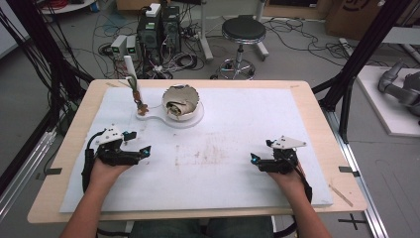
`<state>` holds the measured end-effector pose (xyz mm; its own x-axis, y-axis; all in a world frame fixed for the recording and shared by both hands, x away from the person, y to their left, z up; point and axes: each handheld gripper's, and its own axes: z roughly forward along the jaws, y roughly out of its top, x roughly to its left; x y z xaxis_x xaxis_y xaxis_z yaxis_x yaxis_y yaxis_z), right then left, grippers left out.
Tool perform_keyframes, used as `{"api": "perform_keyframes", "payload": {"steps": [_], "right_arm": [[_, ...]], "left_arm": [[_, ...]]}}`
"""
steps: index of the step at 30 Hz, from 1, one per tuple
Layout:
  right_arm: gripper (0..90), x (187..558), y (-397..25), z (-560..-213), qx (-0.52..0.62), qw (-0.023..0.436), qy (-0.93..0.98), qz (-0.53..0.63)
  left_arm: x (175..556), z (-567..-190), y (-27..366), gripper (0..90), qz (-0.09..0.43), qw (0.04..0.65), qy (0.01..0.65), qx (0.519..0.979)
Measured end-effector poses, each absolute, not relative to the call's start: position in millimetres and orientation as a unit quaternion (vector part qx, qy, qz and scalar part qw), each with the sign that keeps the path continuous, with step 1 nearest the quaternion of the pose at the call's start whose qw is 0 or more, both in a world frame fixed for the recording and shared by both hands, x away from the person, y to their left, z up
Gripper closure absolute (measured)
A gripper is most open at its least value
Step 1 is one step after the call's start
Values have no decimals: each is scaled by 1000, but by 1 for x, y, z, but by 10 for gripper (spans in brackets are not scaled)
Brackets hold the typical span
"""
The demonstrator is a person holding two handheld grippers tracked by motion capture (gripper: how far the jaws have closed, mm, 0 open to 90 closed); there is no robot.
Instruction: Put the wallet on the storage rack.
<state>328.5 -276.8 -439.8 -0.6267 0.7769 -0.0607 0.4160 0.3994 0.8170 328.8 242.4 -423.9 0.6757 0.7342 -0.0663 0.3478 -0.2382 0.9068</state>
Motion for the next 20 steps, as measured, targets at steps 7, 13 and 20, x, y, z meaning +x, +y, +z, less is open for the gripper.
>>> {"api": "perform_keyframes", "payload": {"steps": [7,13,20], "right_arm": [[199,329,-276,-440,369,222,808,402],[199,329,-277,-441,370,220,808,401],[199,328,-276,-441,368,222,809,402]], "left_arm": [[330,-425,242,174,184,506,352,766],[332,-427,240,174,178,501,351,770],[333,-428,240,174,175,504,352,769]]}}
